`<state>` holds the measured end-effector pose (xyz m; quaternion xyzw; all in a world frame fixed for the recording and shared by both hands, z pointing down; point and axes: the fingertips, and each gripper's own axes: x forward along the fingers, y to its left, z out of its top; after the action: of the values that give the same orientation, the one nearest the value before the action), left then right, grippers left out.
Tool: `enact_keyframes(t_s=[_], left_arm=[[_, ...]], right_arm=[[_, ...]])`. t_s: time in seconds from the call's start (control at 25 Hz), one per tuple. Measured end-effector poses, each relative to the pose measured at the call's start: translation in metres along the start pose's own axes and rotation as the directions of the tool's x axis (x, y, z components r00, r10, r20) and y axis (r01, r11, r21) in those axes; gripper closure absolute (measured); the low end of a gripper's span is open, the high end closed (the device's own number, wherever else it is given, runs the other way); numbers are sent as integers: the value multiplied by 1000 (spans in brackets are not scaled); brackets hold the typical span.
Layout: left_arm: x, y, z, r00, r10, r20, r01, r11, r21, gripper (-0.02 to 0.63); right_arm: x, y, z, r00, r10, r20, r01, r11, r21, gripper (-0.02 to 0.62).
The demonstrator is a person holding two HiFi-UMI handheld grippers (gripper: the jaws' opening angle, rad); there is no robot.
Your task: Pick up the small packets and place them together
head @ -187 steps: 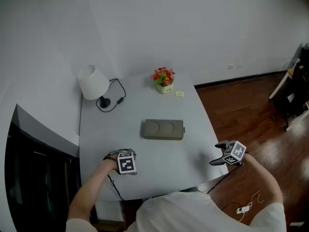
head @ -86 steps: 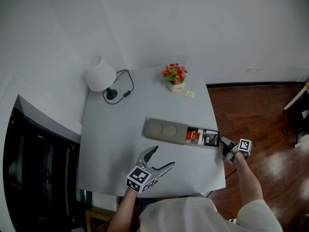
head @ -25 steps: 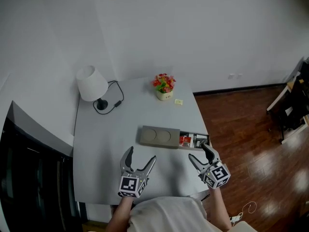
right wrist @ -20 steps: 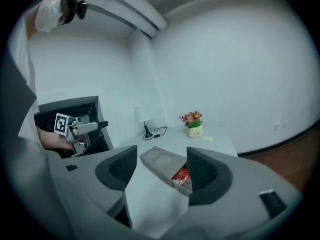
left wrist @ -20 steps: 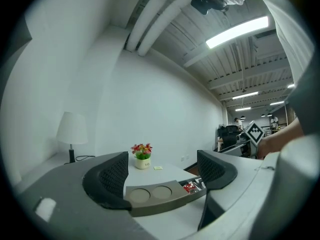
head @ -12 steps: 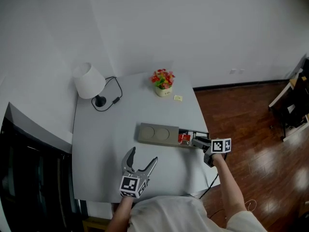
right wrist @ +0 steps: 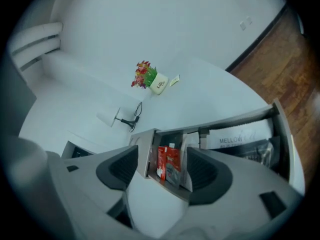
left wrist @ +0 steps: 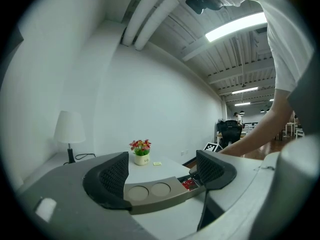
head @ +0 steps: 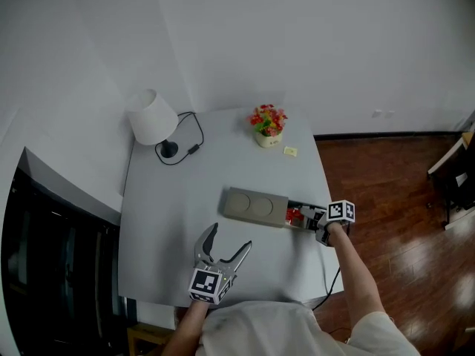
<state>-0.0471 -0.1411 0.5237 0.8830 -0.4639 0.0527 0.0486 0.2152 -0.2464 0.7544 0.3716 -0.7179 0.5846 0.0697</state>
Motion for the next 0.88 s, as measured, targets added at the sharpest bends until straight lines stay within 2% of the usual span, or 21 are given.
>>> enact_keyframes(t_s=[0.04, 0.08, 0.24, 0.28, 0.4, 0.44, 0.52, 0.88], left_arm=[[-1, 0, 0, 1000, 4, -3, -4, 1000, -1, 195], [-2, 1, -1, 1000, 7, -6, -7, 1000, -3, 195], [-4, 1, -1, 1000, 8, -8, -8, 1000, -6, 195], [-5, 1, 0, 1000, 9, -8, -9, 1000, -6, 195], [-10, 2, -2, 1000, 11, -13, -11, 1000, 3, 204], [-10, 3, -3, 1000, 11, -14, -11, 1000, 5, 204], [-11, 4, -5, 1000, 12, -12, -12, 1000, -1, 204], [-16, 7, -1, 1000, 7, 12, -7, 1000, -14, 204]], right_arm=[[3, 0, -1, 1000, 0, -14, 0, 1000, 3, 301], [5, 0, -1, 1000, -3, -27, 3, 1000, 4, 339], [12, -8, -1, 998, -43, -42, 43, 999, -1, 358], [13, -9, -1, 997, -58, -45, 58, 998, -11, 416], [16, -10, -8, 991, -108, -75, 103, 992, -74, 477], [17, -10, -10, 989, -124, -81, 116, 988, -98, 479], [18, -8, -10, 985, -151, -80, 139, 981, -134, 580], [-19, -3, -4, 981, -189, -38, 179, 967, -182, 581]])
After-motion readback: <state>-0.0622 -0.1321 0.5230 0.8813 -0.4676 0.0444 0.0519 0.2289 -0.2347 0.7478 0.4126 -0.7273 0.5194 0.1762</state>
